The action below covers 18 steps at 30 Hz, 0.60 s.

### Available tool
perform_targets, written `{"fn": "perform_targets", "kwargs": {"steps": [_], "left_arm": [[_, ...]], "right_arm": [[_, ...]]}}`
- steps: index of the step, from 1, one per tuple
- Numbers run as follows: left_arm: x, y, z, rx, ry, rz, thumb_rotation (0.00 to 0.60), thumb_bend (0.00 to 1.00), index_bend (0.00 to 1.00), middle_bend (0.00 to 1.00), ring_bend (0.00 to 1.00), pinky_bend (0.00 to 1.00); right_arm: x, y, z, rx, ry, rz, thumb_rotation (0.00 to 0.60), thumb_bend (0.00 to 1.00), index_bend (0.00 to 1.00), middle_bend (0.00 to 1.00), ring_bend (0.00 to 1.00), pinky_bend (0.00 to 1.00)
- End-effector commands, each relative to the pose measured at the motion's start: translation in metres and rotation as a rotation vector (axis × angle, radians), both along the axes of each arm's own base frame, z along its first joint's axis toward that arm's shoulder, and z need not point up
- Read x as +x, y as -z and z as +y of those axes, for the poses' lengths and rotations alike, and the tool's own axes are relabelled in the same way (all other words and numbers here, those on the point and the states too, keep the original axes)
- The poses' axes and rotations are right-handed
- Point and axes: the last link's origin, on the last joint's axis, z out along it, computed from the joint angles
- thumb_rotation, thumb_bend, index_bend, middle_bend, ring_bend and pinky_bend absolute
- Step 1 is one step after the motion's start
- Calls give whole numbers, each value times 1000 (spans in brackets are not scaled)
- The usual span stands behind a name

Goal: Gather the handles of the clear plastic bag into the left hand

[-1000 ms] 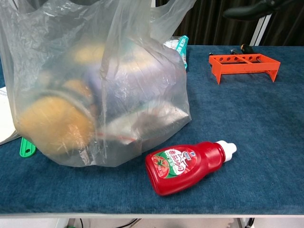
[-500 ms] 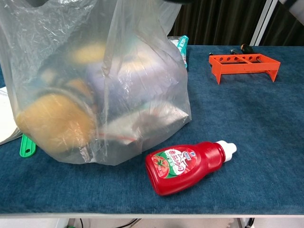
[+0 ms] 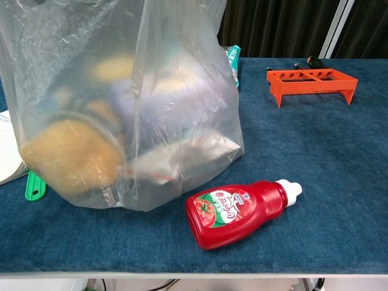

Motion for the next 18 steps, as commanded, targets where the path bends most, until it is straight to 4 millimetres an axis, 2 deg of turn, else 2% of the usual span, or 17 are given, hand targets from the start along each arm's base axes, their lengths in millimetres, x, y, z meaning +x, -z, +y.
{"fn": "perform_targets", "kwargs": {"steps": [1,18], "left_arm": [[1,0,0,-3,2,0,88,8,457,500,503,703],[12,-1,10,-3,4,2,73,7,456,499,502,701]], "right_arm": [[8,-10,-3,-13,2,8,600,239,0,0,0,0],[51,-44,-17,-34,7,87,600,240,0,0,0,0]]}}
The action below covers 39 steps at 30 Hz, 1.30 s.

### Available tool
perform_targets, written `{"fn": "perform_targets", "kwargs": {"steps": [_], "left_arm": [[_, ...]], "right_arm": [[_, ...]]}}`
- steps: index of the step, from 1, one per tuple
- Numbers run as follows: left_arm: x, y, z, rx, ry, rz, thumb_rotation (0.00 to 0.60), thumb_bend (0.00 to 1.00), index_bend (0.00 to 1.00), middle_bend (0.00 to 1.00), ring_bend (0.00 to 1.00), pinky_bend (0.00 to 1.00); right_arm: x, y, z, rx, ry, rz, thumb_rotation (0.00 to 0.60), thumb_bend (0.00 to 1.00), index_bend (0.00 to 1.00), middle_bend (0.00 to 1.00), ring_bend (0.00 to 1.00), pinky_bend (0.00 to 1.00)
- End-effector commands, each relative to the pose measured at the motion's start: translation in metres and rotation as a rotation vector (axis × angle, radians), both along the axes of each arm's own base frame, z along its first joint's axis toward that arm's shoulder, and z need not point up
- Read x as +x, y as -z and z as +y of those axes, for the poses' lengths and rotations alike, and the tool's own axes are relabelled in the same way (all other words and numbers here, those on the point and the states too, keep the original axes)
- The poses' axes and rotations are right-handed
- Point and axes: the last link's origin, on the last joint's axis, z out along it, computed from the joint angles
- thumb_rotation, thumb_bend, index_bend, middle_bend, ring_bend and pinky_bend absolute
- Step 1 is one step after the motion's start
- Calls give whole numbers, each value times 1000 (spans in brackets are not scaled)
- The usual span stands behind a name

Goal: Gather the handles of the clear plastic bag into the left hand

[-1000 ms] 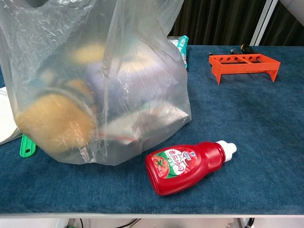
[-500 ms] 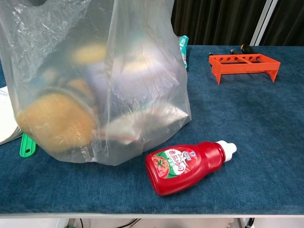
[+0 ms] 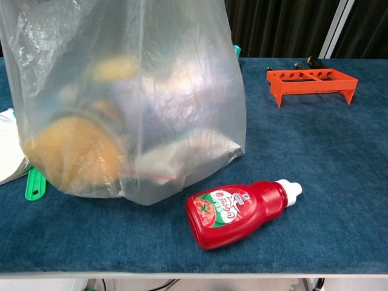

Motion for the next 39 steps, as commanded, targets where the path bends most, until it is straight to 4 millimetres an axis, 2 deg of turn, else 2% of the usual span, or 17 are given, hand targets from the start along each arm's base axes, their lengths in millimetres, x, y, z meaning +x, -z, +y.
{"fn": "perform_targets", "kwargs": {"steps": [1,19,26,39], "left_arm": [[2,1,2,-3,0,-2,73,7,456,499,502,700],[29,7,9,-12,15,-78,68,6,454,497,501,694],[40,11,11,7,-17,-176,60,6,450,490,497,690],[47,17,4,4,-38,-235,70,6,397,438,455,651]], "right_arm": [[8,-5,-2,-6,-2,7,600,240,0,0,0,0],[36,-7,-4,43,3,17,600,240,0,0,0,0],[43,-9,-5,51,4,2,600,241,0,0,0,0],[52,-5,-14,45,25,9,600,243,0,0,0,0]]}}
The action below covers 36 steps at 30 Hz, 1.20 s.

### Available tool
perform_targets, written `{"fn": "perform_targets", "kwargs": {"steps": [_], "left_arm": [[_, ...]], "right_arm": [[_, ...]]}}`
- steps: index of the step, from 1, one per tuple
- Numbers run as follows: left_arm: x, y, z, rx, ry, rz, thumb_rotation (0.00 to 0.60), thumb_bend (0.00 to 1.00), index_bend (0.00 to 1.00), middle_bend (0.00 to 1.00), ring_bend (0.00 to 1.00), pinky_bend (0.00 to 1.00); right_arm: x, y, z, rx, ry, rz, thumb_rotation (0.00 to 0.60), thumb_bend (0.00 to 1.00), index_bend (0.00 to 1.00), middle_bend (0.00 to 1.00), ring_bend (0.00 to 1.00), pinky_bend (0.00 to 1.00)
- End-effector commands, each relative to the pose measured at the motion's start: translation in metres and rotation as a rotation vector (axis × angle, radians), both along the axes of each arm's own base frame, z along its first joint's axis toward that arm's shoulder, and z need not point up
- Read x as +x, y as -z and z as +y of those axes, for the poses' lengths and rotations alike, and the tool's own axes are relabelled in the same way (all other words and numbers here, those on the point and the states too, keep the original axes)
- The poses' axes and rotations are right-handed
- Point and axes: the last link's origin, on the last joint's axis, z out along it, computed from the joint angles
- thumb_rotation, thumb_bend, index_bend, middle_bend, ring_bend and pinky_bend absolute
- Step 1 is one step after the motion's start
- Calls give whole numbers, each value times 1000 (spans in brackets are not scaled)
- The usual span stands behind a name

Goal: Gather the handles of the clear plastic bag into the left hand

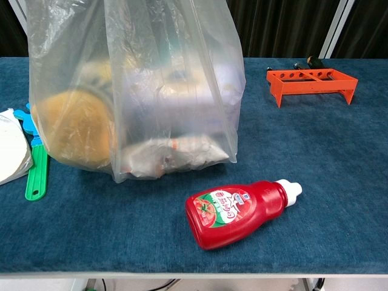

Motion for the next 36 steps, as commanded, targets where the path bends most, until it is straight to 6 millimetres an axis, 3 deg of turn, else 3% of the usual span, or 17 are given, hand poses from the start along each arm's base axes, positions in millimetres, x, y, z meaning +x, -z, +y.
{"fn": "perform_targets", "kwargs": {"steps": [1,9,13,22,34,36], "left_arm": [[1,1,-2,-11,2,-6,75,6,389,430,447,646],[8,9,0,-34,0,-54,136,4,261,305,328,533],[12,11,-2,-33,5,-79,137,5,236,289,313,526],[18,16,-3,-31,10,-106,205,5,187,258,282,492],[21,18,-5,-25,26,-112,230,6,153,226,248,461],[23,18,-4,-18,25,-128,228,6,130,206,229,420]], "right_arm": [[4,2,-2,5,5,-4,600,244,0,0,0,0],[14,8,-1,21,2,-7,600,248,0,0,0,0],[16,10,-3,18,5,-7,600,256,0,0,0,0],[18,12,-4,20,7,-9,600,260,0,0,0,0],[17,12,-4,19,7,-16,600,260,0,0,0,0],[19,16,-1,25,-3,-7,600,259,0,0,0,0]]}}
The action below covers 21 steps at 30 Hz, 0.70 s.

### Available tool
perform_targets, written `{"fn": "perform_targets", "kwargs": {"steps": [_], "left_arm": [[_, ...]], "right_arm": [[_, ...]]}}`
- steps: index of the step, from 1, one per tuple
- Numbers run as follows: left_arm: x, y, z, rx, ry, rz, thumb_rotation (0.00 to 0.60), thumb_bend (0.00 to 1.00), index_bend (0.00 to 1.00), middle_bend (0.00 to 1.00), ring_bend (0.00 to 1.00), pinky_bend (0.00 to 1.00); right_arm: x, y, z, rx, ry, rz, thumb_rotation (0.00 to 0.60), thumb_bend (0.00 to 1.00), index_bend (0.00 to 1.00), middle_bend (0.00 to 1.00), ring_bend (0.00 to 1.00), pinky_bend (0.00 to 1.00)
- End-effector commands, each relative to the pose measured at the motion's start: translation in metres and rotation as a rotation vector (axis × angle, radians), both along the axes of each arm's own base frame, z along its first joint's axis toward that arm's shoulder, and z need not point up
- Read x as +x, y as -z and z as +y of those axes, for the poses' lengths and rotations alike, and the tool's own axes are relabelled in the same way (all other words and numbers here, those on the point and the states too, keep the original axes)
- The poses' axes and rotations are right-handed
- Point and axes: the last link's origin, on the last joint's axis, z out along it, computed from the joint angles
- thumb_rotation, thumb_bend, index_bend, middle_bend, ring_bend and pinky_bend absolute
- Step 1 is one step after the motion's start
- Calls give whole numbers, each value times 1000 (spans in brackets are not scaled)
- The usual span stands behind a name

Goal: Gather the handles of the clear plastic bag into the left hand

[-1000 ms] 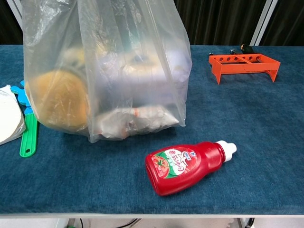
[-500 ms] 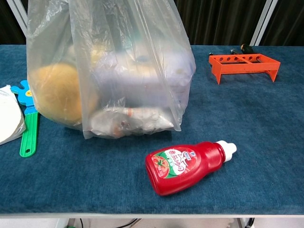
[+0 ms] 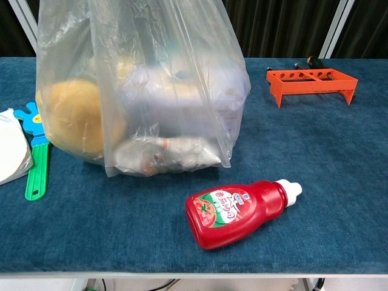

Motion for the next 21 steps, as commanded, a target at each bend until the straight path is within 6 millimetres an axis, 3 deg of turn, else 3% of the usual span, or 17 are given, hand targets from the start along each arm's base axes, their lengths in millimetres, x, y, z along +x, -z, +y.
{"fn": "perform_targets", "kwargs": {"steps": [1,7,21], "left_arm": [[3,1,2,6,-4,-22,229,6,122,197,221,400],[8,3,-3,9,25,-42,251,6,85,160,178,333],[3,8,-11,-32,33,-20,286,5,85,160,179,423]], "right_arm": [[2,4,4,6,-14,10,600,260,0,0,0,0],[4,9,5,2,-19,9,600,258,0,0,0,0],[3,-2,-2,-38,-4,-29,600,272,0,0,0,0]]}}
